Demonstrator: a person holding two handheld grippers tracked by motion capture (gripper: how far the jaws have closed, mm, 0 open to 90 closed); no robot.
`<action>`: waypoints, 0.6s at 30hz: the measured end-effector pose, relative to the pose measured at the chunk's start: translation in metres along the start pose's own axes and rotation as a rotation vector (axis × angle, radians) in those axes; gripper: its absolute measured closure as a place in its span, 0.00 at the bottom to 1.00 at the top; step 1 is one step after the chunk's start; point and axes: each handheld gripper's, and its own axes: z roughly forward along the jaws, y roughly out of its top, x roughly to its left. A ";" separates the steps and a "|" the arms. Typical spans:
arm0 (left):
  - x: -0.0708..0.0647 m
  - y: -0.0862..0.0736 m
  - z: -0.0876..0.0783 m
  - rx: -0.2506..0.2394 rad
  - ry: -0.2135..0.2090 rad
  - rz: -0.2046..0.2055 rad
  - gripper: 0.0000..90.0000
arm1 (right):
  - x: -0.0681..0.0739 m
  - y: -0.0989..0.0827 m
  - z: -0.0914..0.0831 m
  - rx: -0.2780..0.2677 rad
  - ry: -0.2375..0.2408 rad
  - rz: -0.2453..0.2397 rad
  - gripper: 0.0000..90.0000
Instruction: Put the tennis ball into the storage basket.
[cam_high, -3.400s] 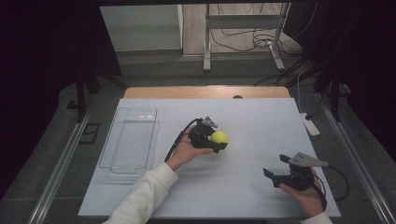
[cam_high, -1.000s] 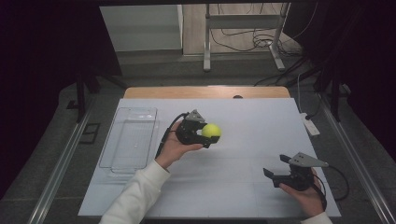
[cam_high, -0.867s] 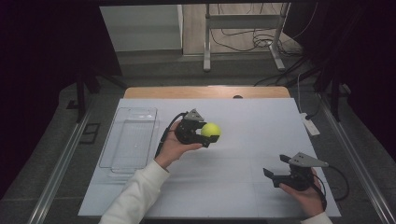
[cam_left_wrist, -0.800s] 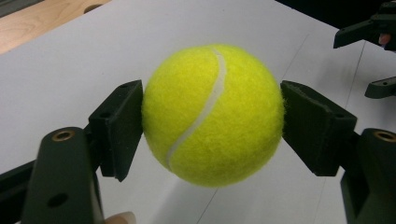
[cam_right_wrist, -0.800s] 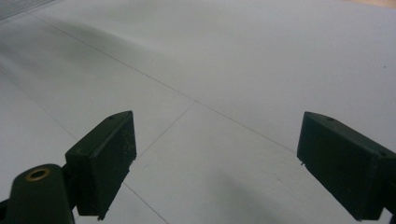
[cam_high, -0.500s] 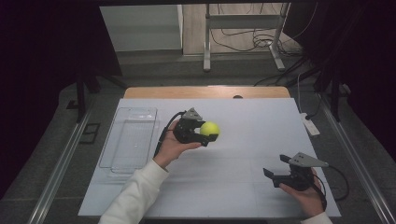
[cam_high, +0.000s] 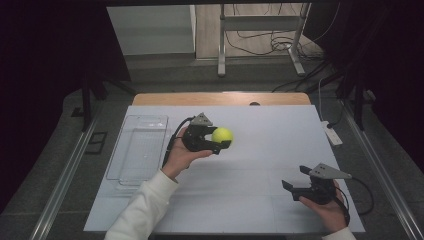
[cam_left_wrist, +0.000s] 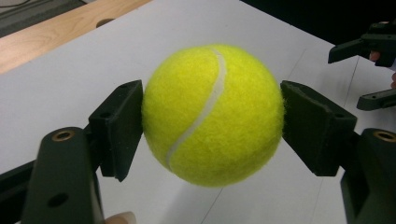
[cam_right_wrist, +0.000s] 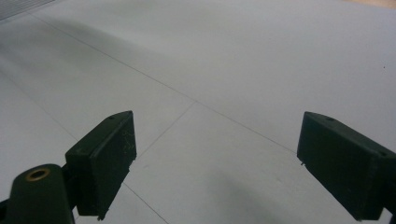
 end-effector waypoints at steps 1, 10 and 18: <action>0.000 0.000 -0.001 -0.003 0.000 -0.001 0.29 | 0.000 0.000 0.000 0.000 0.000 -0.001 0.14; 0.003 0.002 -0.008 -0.025 0.008 -0.009 0.29 | 0.000 0.000 0.000 -0.001 0.000 0.001 0.14; 0.011 0.002 -0.019 -0.052 0.025 -0.027 0.29 | 0.000 0.000 0.000 -0.002 0.001 -0.002 0.14</action>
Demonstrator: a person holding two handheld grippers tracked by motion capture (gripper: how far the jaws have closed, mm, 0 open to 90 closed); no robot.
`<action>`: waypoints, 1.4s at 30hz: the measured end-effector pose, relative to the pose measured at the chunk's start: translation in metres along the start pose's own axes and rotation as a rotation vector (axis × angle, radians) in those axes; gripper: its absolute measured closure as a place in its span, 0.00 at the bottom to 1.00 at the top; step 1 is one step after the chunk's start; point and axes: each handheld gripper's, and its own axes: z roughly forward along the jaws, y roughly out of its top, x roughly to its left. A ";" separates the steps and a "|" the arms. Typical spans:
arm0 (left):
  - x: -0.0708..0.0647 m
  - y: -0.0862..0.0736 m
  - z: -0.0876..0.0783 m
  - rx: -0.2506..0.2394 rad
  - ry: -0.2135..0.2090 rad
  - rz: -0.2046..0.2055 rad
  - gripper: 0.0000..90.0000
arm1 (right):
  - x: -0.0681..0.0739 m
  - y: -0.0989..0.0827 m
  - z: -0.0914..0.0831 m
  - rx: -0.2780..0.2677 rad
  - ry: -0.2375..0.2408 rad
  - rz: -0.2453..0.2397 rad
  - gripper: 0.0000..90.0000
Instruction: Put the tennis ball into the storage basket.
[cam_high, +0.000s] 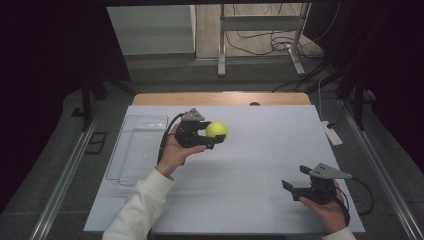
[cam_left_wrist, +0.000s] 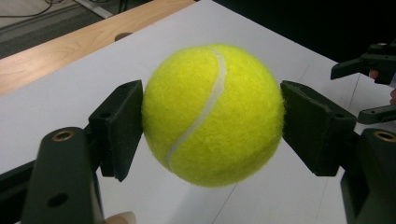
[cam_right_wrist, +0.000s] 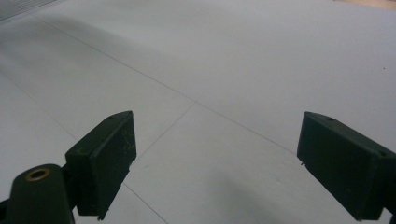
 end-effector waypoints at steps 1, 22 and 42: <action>0.001 0.000 -0.001 0.000 0.001 -0.002 0.29 | 0.000 0.000 0.000 0.001 0.000 0.000 0.14; 0.011 0.002 -0.017 -0.041 0.028 -0.025 0.29 | 0.000 0.000 0.000 0.002 -0.003 -0.004 0.14; 0.021 0.000 -0.030 -0.069 0.053 -0.053 0.29 | 0.000 0.000 0.000 0.000 0.000 -0.001 0.14</action>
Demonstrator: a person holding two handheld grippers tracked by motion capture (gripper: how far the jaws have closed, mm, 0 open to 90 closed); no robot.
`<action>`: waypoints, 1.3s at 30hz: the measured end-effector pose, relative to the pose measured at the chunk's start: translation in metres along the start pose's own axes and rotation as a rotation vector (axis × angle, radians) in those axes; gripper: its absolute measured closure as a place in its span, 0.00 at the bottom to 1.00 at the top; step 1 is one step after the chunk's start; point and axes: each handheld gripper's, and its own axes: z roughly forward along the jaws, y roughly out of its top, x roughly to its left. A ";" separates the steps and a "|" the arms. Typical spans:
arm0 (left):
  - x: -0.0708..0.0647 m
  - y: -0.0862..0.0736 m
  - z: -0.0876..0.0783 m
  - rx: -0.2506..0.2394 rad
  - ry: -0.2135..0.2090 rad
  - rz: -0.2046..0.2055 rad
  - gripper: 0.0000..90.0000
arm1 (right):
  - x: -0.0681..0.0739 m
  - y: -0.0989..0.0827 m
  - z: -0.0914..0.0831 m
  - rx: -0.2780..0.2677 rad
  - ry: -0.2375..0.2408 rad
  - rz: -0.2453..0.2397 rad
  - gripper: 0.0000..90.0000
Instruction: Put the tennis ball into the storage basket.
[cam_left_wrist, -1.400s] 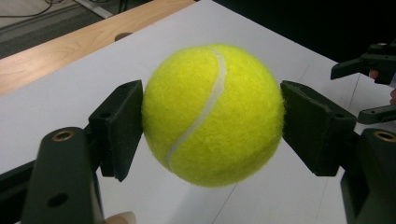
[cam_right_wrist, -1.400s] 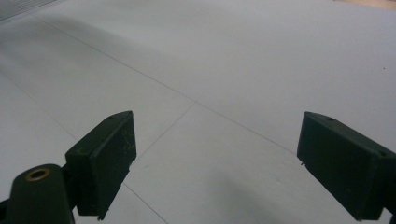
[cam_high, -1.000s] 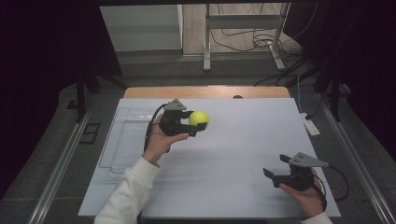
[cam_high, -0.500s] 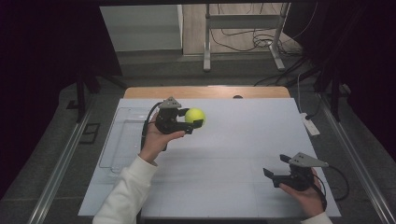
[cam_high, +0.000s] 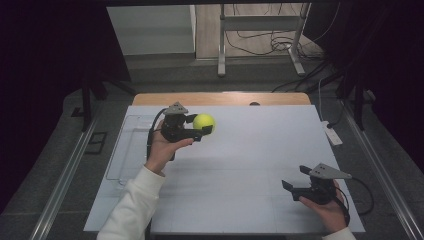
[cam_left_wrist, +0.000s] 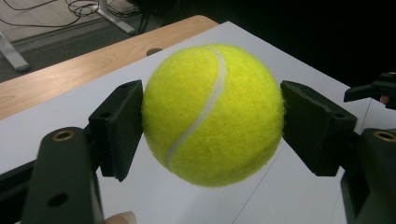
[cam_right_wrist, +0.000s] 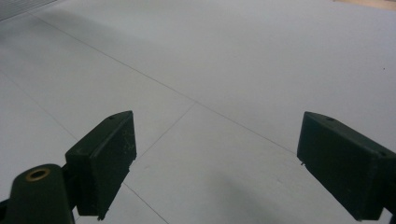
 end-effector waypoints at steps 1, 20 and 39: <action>0.001 0.000 -0.001 -0.003 0.001 -0.004 0.29 | 0.000 0.000 0.000 0.000 0.000 0.000 0.14; 0.010 0.003 -0.018 -0.054 0.028 -0.029 0.29 | 0.000 0.000 0.000 0.001 -0.001 -0.001 0.14; 0.020 0.005 -0.032 -0.090 0.075 -0.049 0.30 | 0.000 0.000 0.000 -0.001 -0.001 -0.002 0.14</action>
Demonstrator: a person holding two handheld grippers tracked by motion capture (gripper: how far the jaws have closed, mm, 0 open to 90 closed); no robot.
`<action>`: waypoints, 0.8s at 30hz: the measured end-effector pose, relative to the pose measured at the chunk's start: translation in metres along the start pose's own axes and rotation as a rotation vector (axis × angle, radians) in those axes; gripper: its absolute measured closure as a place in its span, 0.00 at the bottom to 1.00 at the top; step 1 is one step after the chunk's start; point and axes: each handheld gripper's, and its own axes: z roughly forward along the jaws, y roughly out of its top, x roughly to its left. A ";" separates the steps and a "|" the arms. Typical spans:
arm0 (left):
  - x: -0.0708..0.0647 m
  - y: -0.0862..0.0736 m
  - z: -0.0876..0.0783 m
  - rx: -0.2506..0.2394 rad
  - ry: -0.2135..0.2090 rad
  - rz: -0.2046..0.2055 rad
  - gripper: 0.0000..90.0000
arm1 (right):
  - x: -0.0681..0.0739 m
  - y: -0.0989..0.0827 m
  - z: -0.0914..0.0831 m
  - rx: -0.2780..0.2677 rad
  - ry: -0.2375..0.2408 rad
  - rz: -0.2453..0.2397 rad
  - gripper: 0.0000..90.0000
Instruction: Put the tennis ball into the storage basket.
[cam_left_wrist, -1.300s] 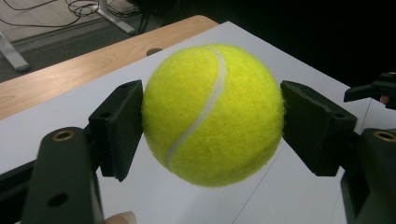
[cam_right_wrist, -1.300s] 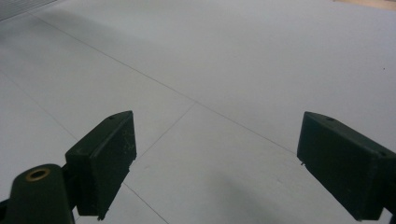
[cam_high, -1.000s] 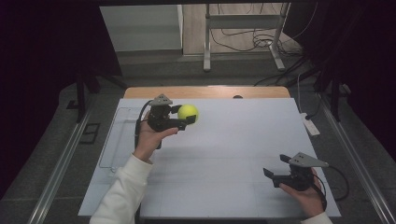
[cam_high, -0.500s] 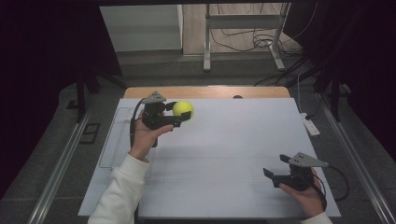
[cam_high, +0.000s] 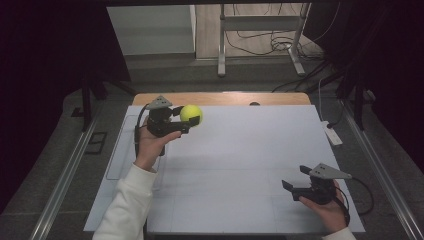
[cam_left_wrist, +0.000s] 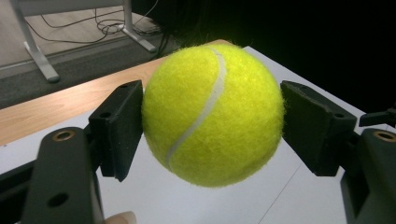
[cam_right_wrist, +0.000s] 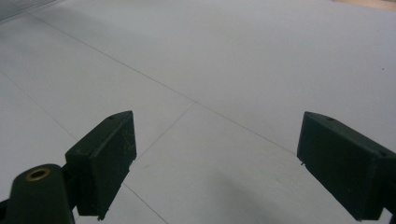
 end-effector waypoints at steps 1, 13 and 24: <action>0.001 0.000 -0.001 -0.001 0.002 -0.003 0.30 | 0.000 0.000 0.000 0.001 0.000 -0.001 0.14; 0.013 0.000 -0.010 -0.019 0.037 -0.025 0.30 | 0.000 0.000 0.000 0.001 0.000 0.001 0.14; 0.020 0.001 -0.018 -0.039 0.049 -0.041 0.30 | 0.000 0.000 0.000 0.002 0.001 -0.001 0.14</action>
